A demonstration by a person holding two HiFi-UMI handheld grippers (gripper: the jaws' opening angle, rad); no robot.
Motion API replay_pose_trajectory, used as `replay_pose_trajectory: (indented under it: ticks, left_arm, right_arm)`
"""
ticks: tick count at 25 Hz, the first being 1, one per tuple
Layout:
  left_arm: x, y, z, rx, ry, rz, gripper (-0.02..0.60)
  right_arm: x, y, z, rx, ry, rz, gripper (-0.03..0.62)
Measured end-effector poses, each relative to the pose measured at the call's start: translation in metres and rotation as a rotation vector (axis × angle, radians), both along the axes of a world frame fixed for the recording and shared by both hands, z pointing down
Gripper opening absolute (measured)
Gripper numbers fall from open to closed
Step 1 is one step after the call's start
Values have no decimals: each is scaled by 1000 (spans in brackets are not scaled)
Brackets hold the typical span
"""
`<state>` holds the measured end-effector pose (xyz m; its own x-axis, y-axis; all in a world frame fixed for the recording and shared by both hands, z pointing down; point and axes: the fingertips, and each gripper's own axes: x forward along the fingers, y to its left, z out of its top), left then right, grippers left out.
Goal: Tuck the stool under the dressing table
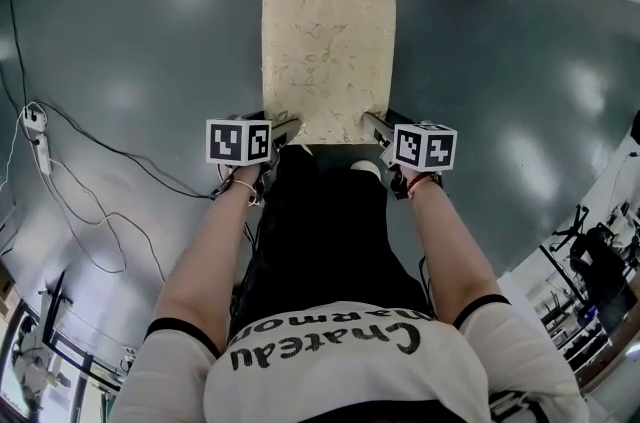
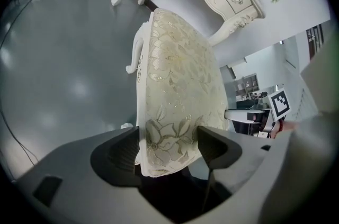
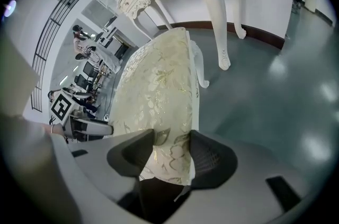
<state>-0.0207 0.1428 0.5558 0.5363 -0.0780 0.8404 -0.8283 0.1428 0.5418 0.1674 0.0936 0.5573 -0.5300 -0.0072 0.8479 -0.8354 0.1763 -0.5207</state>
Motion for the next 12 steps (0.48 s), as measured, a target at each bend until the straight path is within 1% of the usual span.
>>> replay_pose_trajectory:
  ticks: [4,7,10,12]
  left_arm:
    - [-6,-6,-7,39,-19,13,365]
    - [-8,-7,-16,51,-47,18,363]
    - [-19,-8,-19,52,-89,-6,351]
    - [-31,-14,-17,51,-114,-31,328]
  right_arm:
    - [-3,0,-5,-5,12,48,232]
    - [-3,3,-11,-15,20,72,232]
    - [-14,3,-10,-33,0,76,232]
    - [-27,-4,-4,-44,-3,82,232]
